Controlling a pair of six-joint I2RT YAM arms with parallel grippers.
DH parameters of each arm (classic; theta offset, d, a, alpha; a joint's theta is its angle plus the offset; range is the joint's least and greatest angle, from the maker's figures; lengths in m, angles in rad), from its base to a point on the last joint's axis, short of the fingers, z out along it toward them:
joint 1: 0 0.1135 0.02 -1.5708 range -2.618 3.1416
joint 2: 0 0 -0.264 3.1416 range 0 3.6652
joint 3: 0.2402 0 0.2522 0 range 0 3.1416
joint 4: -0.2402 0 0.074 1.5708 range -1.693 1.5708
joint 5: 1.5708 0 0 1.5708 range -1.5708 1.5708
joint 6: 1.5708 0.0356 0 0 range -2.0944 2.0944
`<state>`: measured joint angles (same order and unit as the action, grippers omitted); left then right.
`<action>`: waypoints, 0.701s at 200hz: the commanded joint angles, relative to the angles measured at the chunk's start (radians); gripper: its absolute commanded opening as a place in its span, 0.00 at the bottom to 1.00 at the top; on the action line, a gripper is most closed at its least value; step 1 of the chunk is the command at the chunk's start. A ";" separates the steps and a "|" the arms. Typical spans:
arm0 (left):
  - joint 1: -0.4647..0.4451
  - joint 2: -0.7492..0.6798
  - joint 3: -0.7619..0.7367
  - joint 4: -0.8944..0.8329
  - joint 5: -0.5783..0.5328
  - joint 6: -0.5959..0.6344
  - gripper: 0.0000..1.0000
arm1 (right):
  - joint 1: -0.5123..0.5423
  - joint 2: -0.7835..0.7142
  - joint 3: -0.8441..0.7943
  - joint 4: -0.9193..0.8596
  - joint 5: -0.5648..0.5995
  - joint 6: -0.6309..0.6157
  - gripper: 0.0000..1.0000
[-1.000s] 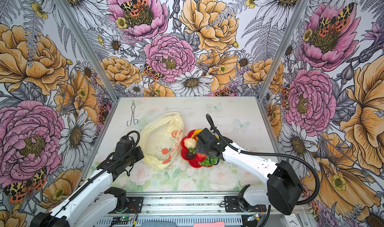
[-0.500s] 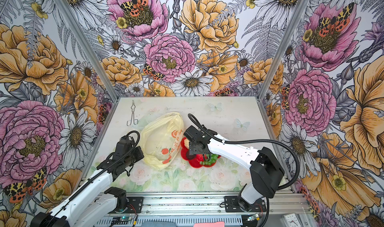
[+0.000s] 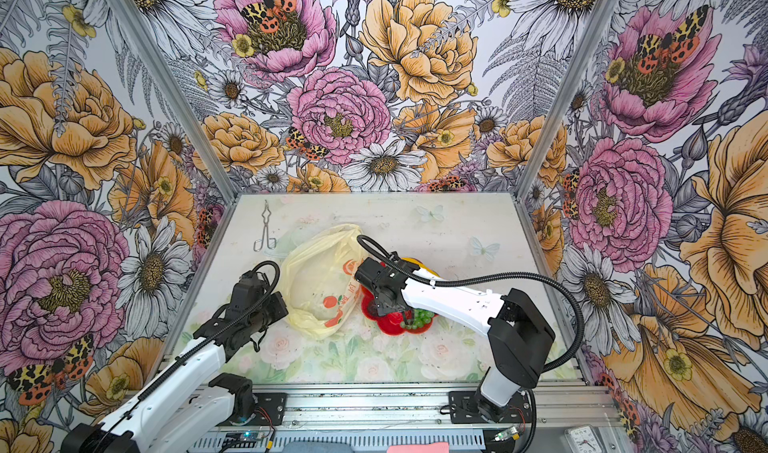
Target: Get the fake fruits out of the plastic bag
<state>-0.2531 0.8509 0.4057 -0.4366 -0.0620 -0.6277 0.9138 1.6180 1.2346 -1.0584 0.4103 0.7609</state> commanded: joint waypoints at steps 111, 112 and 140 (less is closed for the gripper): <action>-0.002 0.007 -0.001 0.024 0.004 0.014 0.00 | 0.097 0.141 0.133 -0.264 0.294 0.018 0.99; -0.002 0.007 -0.001 0.024 0.004 0.014 0.00 | 0.097 0.142 0.134 -0.264 0.294 0.016 0.99; -0.002 0.009 0.001 0.026 0.005 0.014 0.00 | 0.133 0.196 0.160 -0.263 0.316 -0.032 0.99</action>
<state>-0.2531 0.8585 0.4057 -0.4362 -0.0616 -0.6277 1.0168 1.7672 1.3460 -1.3064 0.6533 0.7643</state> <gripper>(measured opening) 0.049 0.995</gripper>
